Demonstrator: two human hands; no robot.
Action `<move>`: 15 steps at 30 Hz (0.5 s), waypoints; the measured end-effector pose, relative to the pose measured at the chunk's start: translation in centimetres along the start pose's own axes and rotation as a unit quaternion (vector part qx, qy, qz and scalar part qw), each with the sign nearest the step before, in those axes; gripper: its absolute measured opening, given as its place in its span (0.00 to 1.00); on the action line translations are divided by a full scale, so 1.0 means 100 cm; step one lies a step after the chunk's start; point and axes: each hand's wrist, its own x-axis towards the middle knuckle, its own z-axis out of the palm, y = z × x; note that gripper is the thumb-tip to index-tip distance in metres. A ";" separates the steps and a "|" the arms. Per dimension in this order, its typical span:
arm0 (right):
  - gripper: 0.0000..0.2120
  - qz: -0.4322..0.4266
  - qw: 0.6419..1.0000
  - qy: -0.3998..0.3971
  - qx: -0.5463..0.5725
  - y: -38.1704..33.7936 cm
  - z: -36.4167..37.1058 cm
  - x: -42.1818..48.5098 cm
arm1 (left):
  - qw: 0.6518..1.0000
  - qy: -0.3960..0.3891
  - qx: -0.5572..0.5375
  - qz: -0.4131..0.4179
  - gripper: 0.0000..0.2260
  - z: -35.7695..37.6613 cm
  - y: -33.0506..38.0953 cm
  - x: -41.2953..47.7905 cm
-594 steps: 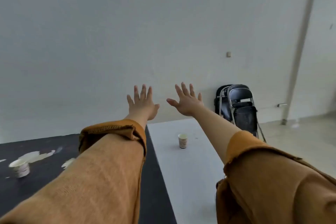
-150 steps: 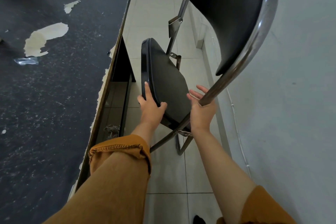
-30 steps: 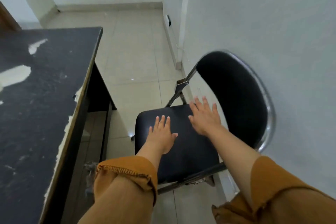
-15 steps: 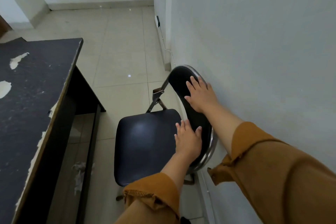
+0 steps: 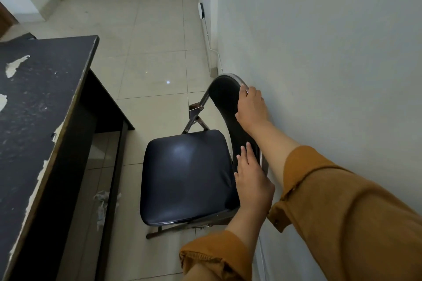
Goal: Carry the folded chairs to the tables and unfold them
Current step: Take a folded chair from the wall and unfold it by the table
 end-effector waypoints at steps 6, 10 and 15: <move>0.31 0.102 0.991 -0.039 0.081 -0.005 -0.005 0.022 | 0.999 -0.019 0.028 0.011 0.34 0.002 -0.004 0.007; 0.24 0.202 0.960 -0.053 0.184 -0.001 -0.007 0.036 | 0.999 -0.022 0.032 0.015 0.31 0.001 -0.005 0.014; 0.17 0.221 0.953 -0.033 0.204 -0.001 -0.003 0.043 | 0.998 -0.038 0.034 0.025 0.33 -0.005 -0.007 0.028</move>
